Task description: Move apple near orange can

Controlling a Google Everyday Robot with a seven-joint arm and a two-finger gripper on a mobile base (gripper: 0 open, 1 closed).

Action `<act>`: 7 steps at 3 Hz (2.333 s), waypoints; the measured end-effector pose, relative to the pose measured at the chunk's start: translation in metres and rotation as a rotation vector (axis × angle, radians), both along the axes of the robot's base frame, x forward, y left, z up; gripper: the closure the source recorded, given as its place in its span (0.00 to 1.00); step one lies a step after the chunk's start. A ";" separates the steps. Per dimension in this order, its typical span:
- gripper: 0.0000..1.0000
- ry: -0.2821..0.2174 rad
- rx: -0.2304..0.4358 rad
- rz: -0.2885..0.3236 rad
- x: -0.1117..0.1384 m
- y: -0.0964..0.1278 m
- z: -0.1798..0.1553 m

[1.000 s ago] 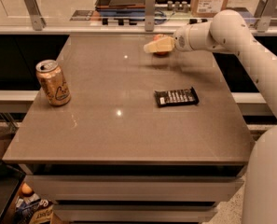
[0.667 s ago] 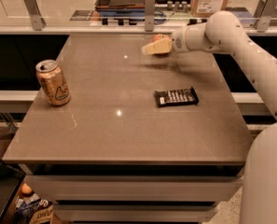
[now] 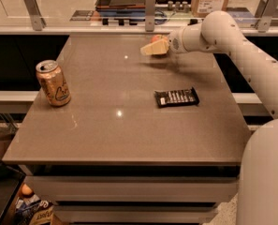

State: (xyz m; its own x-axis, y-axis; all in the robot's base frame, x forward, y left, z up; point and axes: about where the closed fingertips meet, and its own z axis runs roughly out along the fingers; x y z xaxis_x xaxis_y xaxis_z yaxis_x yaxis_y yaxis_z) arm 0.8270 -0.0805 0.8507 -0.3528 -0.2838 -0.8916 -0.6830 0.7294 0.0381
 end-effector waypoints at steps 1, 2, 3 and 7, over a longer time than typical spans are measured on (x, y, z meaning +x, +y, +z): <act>0.41 0.003 0.000 0.004 0.000 0.003 -0.002; 0.65 0.006 0.001 0.007 0.000 0.006 -0.004; 0.87 0.008 0.001 0.011 0.001 0.008 -0.006; 1.00 0.044 0.059 0.054 -0.001 0.002 -0.002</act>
Offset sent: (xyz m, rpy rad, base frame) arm 0.0002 0.0024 -0.0017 0.0003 0.0023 0.0032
